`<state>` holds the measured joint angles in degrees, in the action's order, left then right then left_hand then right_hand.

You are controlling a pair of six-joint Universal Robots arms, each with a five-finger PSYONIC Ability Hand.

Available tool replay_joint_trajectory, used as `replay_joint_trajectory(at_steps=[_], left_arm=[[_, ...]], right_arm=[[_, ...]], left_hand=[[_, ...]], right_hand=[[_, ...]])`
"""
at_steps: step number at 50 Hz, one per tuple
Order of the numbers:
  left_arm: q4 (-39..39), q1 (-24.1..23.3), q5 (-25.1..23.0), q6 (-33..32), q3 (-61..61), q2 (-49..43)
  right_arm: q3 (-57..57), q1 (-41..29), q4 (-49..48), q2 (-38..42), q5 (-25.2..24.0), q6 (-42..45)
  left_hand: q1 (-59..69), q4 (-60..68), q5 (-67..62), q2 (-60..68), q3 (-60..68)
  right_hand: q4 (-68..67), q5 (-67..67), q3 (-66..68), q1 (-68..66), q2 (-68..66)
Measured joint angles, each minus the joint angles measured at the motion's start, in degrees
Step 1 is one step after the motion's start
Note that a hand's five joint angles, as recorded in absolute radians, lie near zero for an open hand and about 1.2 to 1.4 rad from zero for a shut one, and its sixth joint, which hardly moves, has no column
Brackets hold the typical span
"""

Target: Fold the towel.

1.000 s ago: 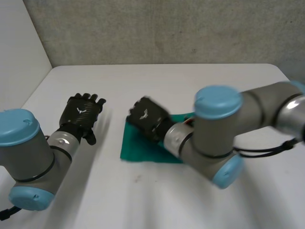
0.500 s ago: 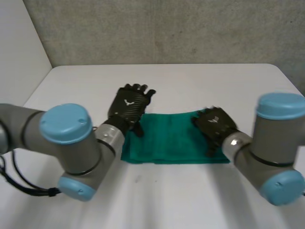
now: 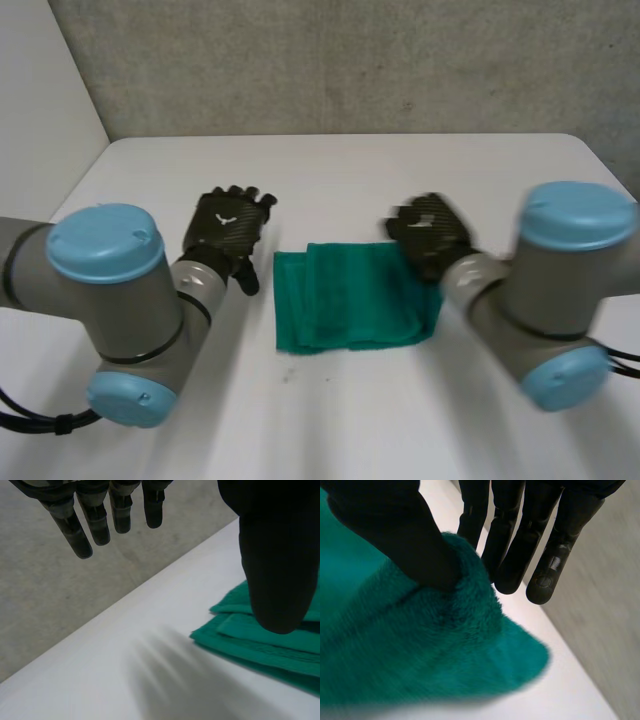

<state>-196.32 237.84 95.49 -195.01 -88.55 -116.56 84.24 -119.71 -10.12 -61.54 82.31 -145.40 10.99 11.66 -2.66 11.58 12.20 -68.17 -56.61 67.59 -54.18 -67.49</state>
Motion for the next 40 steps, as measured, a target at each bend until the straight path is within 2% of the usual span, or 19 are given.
replay_joint_trajectory(at_steps=[3,7,10,12,14,20,21,28,32,37,38,40], left_arm=[[0.0,0.65,1.01,0.35,-1.14,1.73],[0.0,0.73,1.81,0.99,-1.46,2.39],[0.0,0.46,2.34,1.74,-1.34,2.63],[0.0,0.03,2.5,2.41,-0.89,2.54],[0.0,-0.19,2.48,2.64,-0.64,2.44],[0.24,-2.63,2.32,4.19,2.28,1.07],[0.73,-3.96,2.25,5.04,4.08,0.08],[4.57,-7.72,2.12,9.25,10.46,-4.66],[7.02,-8.87,2.12,11.19,12.78,-7.27],[11.86,-9.78,2.82,13.46,15.64,-12.31],[13.96,-9.54,4.1,13.89,16.15,-14.28],[15.17,-9.07,5.34,13.94,16.1,-15.29]], right_arm=[[-4.7,-8.22,1.38,3.45,-1.41,0.42],[-7.61,-13.2,3.2,7.31,-2.92,1.04],[-9.96,-15.79,5.32,10.76,-3.11,1.38],[-11.13,-16.24,6.61,12.3,-1.24,0.85],[-11.32,-16.07,6.9,12.45,-0.18,0.31],[-8.98,-12.66,6.44,8.15,2.51,-7.03],[-6.69,-9.9,5.83,4.63,1.71,-12.46],[-2.1,-2.4,5.32,-1.63,-4.67,-25.72],[-2.03,-0.6,6.04,-1.49,-6.47,-27.61],[-4.91,0.84,9.15,3.27,-7.54,-27.95],[-7.74,0.87,11.48,7.2,-7.48,-27.3],[-9.89,0.73,13.23,9.98,-7.1,-26.56]], left_hand=[[0.0,0.0,0.0,0.0,0.0],[0.0,0.0,0.0,0.0,0.0],[0.0,0.0,0.0,0.0,0.0],[0.0,0.0,0.0,0.0,0.0],[0.0,0.0,0.0,0.0,0.0],[0.0,0.0,0.0,0.0,0.0],[0.0,0.0,0.0,0.0,0.0],[0.0,0.0,0.0,0.0,0.0],[0.0,0.0,0.0,0.01,0.0],[0.0,0.0,0.0,0.01,0.0],[0.0,0.0,0.0,0.01,0.0],[0.0,0.0,0.0,0.01,0.0]], right_hand=[[-0.01,-0.33,0.0,0.0,0.0],[0.53,0.14,-0.46,-0.45,0.51],[24.97,23.35,-24.98,22.66,26.43],[51.37,49.12,-51.08,41.48,51.1],[54.25,52.1,-54.2,42.52,53.75],[54.96,53.02,-55.44,42.64,54.77],[54.96,53.02,-55.44,42.64,54.77],[54.96,53.02,-55.44,42.64,54.78],[54.96,53.02,-55.44,42.64,54.78],[54.96,53.02,-55.44,42.64,54.78],[54.96,53.02,-55.44,42.64,54.78],[54.96,53.02,-55.44,42.64,54.78]])
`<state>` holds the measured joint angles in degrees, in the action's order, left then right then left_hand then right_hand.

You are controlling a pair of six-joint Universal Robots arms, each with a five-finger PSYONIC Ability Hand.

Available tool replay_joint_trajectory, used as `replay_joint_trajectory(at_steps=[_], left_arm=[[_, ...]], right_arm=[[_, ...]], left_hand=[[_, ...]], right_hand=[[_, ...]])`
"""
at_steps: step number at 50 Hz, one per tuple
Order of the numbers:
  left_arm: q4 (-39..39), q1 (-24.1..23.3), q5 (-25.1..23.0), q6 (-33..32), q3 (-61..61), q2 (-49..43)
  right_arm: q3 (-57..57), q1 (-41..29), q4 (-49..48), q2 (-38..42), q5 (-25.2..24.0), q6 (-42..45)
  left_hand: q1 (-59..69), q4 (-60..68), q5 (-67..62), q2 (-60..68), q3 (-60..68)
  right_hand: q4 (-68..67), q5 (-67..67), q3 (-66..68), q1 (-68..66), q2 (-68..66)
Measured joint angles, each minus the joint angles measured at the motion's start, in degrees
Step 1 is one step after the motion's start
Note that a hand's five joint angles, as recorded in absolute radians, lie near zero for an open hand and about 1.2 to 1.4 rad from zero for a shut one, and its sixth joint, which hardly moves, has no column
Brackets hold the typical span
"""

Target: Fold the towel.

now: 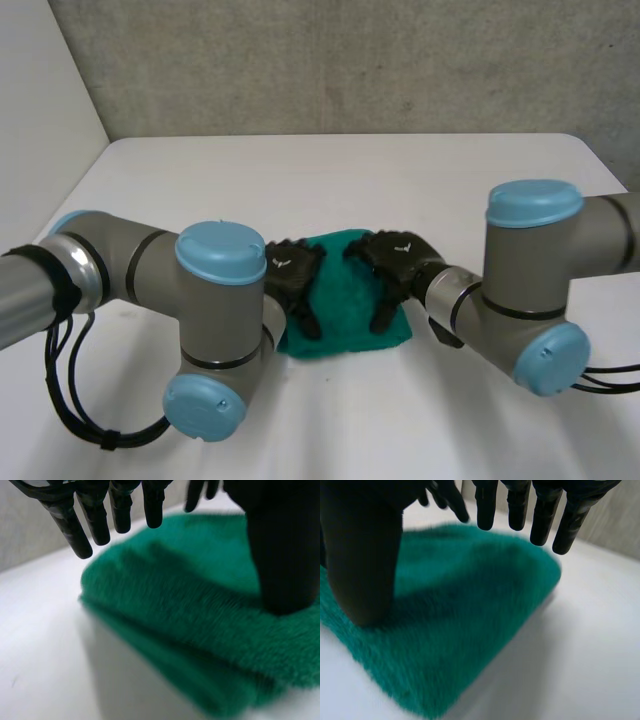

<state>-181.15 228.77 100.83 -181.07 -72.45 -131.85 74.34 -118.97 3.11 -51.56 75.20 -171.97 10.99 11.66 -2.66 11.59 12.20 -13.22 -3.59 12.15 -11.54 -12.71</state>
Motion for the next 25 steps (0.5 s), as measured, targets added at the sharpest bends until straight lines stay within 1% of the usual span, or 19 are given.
replay_joint_trajectory(at_steps=[3,6,9,12,18,19,20,25], left_arm=[[1.01,1.0,1.69,-0.23,-0.63,-0.45],[1.73,2.11,3.09,-0.75,-1.83,-0.18],[2.08,2.71,3.63,-1.27,-2.99,0.85],[2.15,2.73,3.62,-1.49,-3.52,1.91],[2.11,2.07,3.21,-1.56,-3.65,5.38],[2.1,1.68,2.81,-1.49,-3.47,7.85],[2.1,1.53,2.6,-1.44,-3.37,9.11],[2.44,2.05,1.57,-1.17,-2.89,16.21]], right_arm=[[-2.23,-0.2,1.72,2.54,1.19,1.31],[-3.92,-0.41,3.02,4.23,3.51,3.31],[-4.35,-0.55,3.15,4.26,5.63,4.85],[-4.12,-0.52,2.84,3.24,6.55,5.27],[-2.92,-0.18,1.91,-1.5,7.3,3.94],[-2.4,0.12,1.37,-5.49,7.63,1.97],[-2.18,0.3,1.16,-7.57,7.84,0.85],[-1.93,2.23,0.37,-15.63,11.06,-2.71]], left_hand=[[0.0,0.0,0.0,0.0,0.0],[0.0,0.0,0.0,0.0,0.0],[0.0,0.0,0.0,0.0,0.0],[0.0,0.0,0.0,0.0,0.0],[0.0,0.0,0.01,0.0,0.0],[0.0,0.0,0.01,0.0,0.0],[0.0,0.0,0.01,0.0,0.0],[0.0,0.0,0.01,0.0,0.0]], right_hand=[[0.0,-0.02,0.0,0.0,-0.01],[0.0,-0.02,0.0,0.01,-0.01],[0.0,-0.02,0.0,0.02,0.0],[0.01,-0.02,0.0,0.02,0.0],[0.0,-0.02,0.0,0.02,0.0],[0.0,-0.02,0.0,0.02,0.0],[0.0,-0.02,0.0,0.02,0.0],[0.0,-0.02,0.0,0.02,0.0]])
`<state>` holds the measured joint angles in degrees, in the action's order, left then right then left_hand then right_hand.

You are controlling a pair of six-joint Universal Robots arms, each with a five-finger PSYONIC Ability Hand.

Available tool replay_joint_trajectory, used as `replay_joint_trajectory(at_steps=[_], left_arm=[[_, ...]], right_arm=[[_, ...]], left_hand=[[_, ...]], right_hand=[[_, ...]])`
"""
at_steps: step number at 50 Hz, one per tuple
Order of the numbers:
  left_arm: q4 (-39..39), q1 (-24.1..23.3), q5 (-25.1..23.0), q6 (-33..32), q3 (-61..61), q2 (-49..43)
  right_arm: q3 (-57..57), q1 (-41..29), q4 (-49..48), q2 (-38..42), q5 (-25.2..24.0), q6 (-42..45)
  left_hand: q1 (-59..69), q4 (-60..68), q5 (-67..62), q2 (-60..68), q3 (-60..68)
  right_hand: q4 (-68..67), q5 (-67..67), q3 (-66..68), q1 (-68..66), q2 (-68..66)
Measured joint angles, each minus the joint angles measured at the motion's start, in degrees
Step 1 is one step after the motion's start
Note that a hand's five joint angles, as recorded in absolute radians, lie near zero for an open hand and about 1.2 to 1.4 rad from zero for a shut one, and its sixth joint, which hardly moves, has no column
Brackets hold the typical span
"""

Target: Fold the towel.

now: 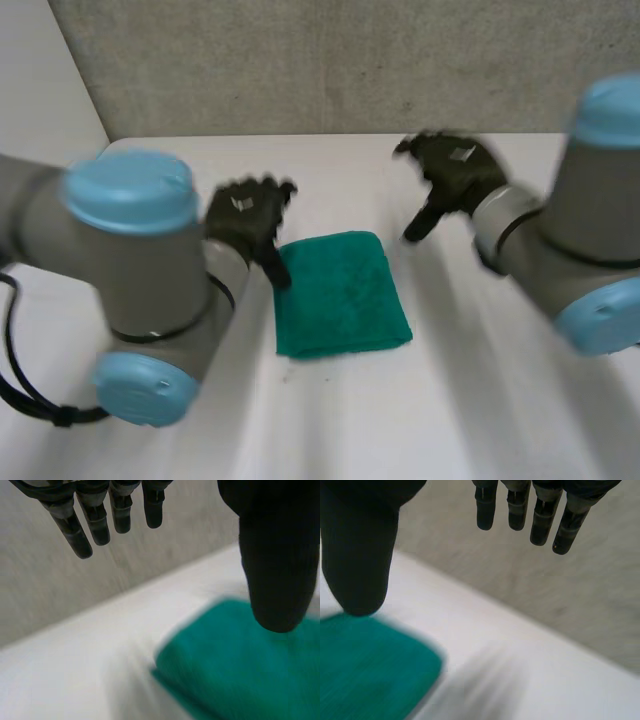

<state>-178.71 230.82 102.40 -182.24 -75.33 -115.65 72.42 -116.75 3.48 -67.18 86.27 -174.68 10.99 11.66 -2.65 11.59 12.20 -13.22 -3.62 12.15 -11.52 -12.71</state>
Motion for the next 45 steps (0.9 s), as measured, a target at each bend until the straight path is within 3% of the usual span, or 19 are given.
replay_joint_trajectory(at_steps=[7,18,45], left_arm=[[4.84,5.72,-1.97,0.23,1.99,12.09],[14.15,15.35,-8.27,2.15,4.25,19.95],[14.09,15.88,-9.21,3.89,2.59,22.51]], right_arm=[[-0.62,5.94,-0.39,-10.36,7.25,-0.24],[-0.69,9.33,2.24,-13.99,8.76,5.5],[3.86,7.8,1.94,-16.95,8.08,5.72]], left_hand=[[0.0,0.0,0.0,0.0,0.0],[0.0,0.0,0.0,0.0,0.0],[0.0,0.0,0.0,0.0,0.0]], right_hand=[[0.0,0.0,0.0,0.0,0.0],[0.0,0.0,0.0,0.0,-0.01],[0.0,0.0,0.0,0.0,0.0]])
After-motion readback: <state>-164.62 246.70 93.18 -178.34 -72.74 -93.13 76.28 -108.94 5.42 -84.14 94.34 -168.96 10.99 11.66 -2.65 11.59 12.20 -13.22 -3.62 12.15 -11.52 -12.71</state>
